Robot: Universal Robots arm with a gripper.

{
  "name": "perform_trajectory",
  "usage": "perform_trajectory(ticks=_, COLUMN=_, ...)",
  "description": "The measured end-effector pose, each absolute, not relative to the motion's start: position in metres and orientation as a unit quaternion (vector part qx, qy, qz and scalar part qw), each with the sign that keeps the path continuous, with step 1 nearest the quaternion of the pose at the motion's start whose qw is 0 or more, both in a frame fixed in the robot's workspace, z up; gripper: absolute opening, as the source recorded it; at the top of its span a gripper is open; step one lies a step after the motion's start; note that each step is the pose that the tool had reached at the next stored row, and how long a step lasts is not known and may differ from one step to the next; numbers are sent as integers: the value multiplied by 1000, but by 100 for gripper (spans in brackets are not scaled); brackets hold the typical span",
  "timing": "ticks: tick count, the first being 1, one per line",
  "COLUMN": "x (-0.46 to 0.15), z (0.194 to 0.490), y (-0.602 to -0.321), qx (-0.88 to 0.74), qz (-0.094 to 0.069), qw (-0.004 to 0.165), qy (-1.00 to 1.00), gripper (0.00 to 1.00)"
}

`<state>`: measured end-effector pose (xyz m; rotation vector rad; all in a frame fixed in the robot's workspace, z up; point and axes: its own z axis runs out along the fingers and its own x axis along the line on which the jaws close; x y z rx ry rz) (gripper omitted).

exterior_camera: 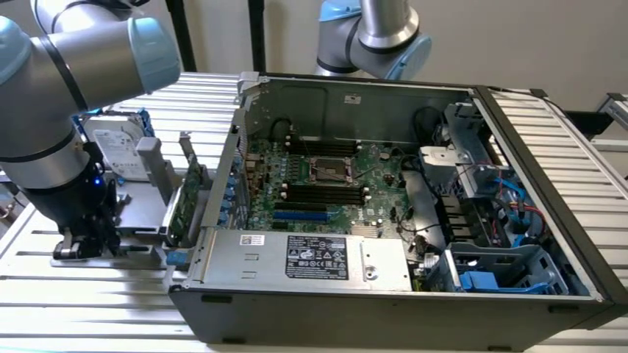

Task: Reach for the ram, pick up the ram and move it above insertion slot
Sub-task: 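Pick up the ram and move it above insertion slot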

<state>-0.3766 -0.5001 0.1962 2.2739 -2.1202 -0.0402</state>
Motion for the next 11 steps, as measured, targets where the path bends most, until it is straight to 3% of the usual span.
perform_trajectory(ticks=2, x=-377, z=196, y=-500, qx=730, qz=-13, qw=17, qy=-683, gripper=22)
perform_trajectory(ticks=5, x=-377, z=196, y=-500, qx=729, qz=-14, qw=17, qy=-684, gripper=13)
perform_trajectory(ticks=11, x=-377, z=196, y=-500, qx=727, qz=-14, qw=17, qy=-686, gripper=13)
